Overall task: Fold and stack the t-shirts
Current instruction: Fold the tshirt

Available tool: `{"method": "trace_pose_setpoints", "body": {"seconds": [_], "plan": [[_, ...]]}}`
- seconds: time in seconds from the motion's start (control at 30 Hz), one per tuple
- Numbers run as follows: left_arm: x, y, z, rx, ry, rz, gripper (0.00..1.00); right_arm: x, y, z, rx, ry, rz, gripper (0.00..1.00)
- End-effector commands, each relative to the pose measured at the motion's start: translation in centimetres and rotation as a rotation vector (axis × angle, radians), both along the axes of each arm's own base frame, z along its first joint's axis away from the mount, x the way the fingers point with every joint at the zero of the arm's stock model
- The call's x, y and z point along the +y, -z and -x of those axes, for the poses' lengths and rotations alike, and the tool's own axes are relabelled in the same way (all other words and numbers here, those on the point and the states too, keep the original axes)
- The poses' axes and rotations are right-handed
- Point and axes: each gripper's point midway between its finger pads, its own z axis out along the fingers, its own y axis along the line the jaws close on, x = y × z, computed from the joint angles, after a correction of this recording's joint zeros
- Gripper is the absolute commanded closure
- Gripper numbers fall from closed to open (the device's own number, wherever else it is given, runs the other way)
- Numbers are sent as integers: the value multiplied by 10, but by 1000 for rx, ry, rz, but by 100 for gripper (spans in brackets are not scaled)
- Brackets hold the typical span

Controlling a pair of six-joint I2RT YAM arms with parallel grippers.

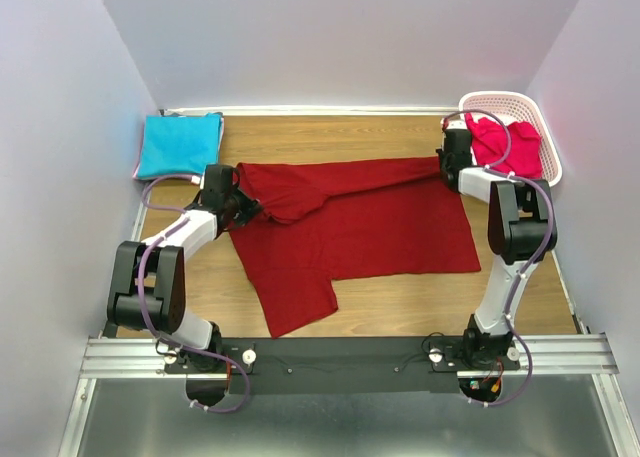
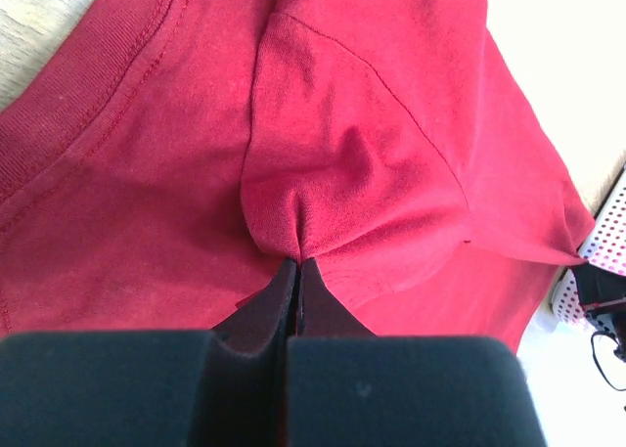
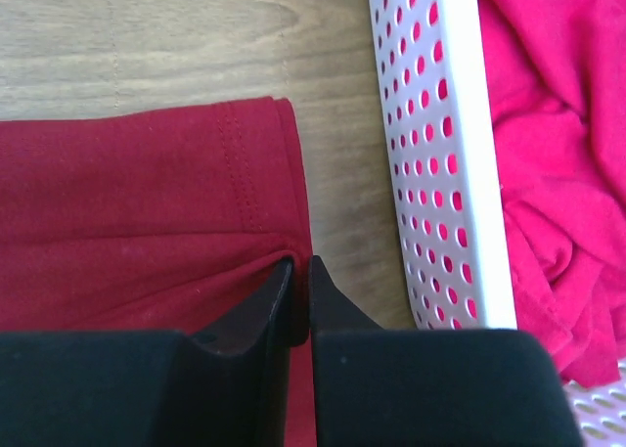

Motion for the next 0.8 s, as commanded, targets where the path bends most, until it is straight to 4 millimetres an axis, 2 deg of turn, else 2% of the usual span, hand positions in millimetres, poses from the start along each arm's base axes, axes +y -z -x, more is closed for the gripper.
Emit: {"method": "trace_pose_setpoints", "body": {"seconds": [0.0,0.03,0.07,0.13,0.17,0.2,0.23,0.27,0.3,0.33,0.37,0.43,0.47,0.53,0.6,0.77], "plan": [[0,-7,5,-31,-10,21,93,-14,-13,4,-15,94,4,82],[0,-10,6,-39,-11,26,91,-13,-11,5,-10,98,-1,82],[0,-16,7,-58,-10,27,86,-11,-22,5,-32,96,-22,69],[2,-20,10,-72,-14,19,78,-6,-29,8,-33,85,-56,58],[7,-23,11,-81,-27,-1,76,1,-44,6,-68,67,-93,56],[10,-33,11,-108,-40,-13,75,4,-45,12,-48,62,-108,55],[18,-33,13,-107,-62,-51,75,10,-60,13,-78,46,-150,54],[21,-44,11,-136,-63,-73,75,13,-65,16,-78,35,-161,53],[24,-41,13,-123,-73,-83,75,18,-73,17,-103,35,-203,52],[24,-51,12,-147,-61,-95,72,21,-78,20,-107,24,-225,50],[31,-52,11,-149,-81,-125,64,30,-90,24,-134,8,-275,49],[33,-60,10,-172,-73,-149,54,40,-98,27,-145,-24,-329,45],[35,-61,9,-180,-76,-162,43,48,-99,30,-144,-44,-371,39],[36,-60,8,-188,-57,-187,34,57,-105,34,-150,-64,-421,33],[36,-55,7,-185,-29,-206,27,78,-102,42,-123,-123,-526,32],[36,-24,9,-110,53,-269,26,117,-77,73,6,-136,-779,32]]}}
